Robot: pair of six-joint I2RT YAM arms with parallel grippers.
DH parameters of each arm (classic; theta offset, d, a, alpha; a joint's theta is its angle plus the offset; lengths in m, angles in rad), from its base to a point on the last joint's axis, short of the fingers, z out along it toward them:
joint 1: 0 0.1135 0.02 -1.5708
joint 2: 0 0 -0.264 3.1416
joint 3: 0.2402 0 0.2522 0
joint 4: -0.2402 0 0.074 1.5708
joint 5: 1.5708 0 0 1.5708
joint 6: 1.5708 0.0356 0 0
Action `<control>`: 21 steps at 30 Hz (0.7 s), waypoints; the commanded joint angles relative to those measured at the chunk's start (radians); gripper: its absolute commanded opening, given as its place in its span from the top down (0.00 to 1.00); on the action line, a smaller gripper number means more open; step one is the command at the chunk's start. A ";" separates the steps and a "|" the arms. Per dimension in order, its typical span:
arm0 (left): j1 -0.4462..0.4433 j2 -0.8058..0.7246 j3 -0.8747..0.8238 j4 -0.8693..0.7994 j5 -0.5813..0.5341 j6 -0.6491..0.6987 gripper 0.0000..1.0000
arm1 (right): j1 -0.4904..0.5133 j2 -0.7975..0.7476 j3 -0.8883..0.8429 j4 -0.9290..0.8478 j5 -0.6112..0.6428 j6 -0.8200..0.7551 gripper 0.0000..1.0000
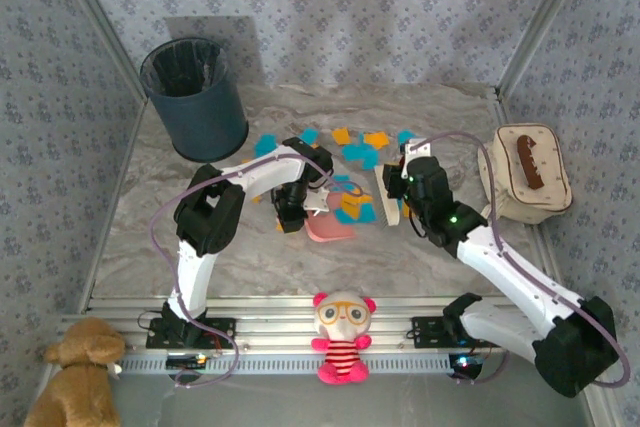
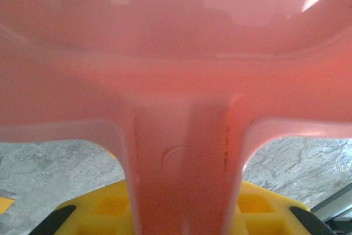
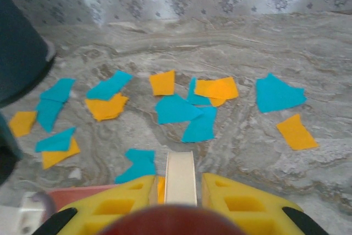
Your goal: Sweep away the paper scraps from the table
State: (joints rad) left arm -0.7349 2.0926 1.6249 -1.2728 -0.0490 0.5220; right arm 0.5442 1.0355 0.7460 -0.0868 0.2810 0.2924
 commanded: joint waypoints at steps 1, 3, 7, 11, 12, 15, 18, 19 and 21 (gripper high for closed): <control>0.011 -0.039 -0.021 -0.028 0.003 -0.016 1.00 | -0.009 0.049 0.065 0.018 0.088 -0.064 1.00; 0.010 -0.040 -0.025 -0.025 0.008 -0.015 1.00 | -0.011 0.086 0.077 0.026 0.106 -0.093 1.00; 0.009 -0.040 -0.023 -0.025 0.020 -0.020 1.00 | -0.010 0.146 0.093 0.049 0.122 -0.129 1.00; 0.011 -0.041 -0.023 -0.021 0.028 -0.021 1.00 | -0.005 0.177 0.093 0.057 0.136 -0.130 1.00; 0.010 -0.040 -0.022 -0.022 0.029 -0.022 1.00 | -0.004 0.181 0.090 0.059 0.135 -0.130 1.00; 0.010 -0.034 -0.019 -0.022 0.032 -0.023 1.00 | -0.003 0.197 0.077 0.064 0.122 -0.128 1.00; 0.009 -0.028 -0.016 -0.023 0.037 -0.025 1.00 | -0.002 0.202 0.053 0.082 0.091 -0.114 1.00; 0.009 -0.025 -0.014 -0.023 0.038 -0.026 1.00 | -0.002 0.201 0.045 0.087 0.084 -0.104 1.00; 0.009 -0.019 -0.010 -0.026 0.041 -0.030 1.00 | 0.001 0.199 0.034 0.091 0.068 -0.096 1.00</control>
State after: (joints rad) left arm -0.7311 2.0811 1.6108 -1.2713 -0.0265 0.5076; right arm 0.5373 1.2366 0.7959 -0.0414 0.3664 0.1852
